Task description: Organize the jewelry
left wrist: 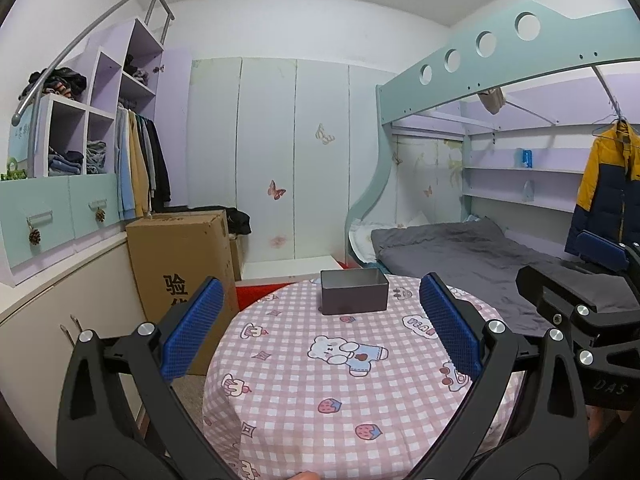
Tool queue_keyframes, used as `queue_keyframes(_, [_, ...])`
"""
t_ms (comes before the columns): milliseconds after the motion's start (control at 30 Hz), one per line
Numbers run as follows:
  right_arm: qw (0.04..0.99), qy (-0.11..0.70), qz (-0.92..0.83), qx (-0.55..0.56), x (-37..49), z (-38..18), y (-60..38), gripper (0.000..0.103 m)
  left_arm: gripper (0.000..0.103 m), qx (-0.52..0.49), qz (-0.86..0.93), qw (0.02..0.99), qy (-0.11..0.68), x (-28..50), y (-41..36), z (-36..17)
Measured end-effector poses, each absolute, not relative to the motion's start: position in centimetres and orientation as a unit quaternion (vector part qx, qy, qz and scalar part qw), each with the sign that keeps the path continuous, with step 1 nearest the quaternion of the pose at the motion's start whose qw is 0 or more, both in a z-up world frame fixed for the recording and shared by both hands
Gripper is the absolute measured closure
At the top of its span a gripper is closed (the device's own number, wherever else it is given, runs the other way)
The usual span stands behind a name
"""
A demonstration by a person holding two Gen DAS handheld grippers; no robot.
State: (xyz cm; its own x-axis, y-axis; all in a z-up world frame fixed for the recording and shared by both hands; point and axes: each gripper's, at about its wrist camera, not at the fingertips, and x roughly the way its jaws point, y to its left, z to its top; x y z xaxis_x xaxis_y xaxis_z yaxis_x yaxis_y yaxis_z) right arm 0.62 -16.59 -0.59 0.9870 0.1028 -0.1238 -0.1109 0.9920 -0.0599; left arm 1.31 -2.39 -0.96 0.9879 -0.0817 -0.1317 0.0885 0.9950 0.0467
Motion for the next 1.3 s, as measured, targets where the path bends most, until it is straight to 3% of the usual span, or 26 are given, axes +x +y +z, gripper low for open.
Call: queue_keyframes(1300, [0.997,0.053,0.046,-0.036,-0.9,-0.1,-16.4,0.008,0.007,0.033,-0.030,0.998,0.038,-0.6,-2.7,-0.6])
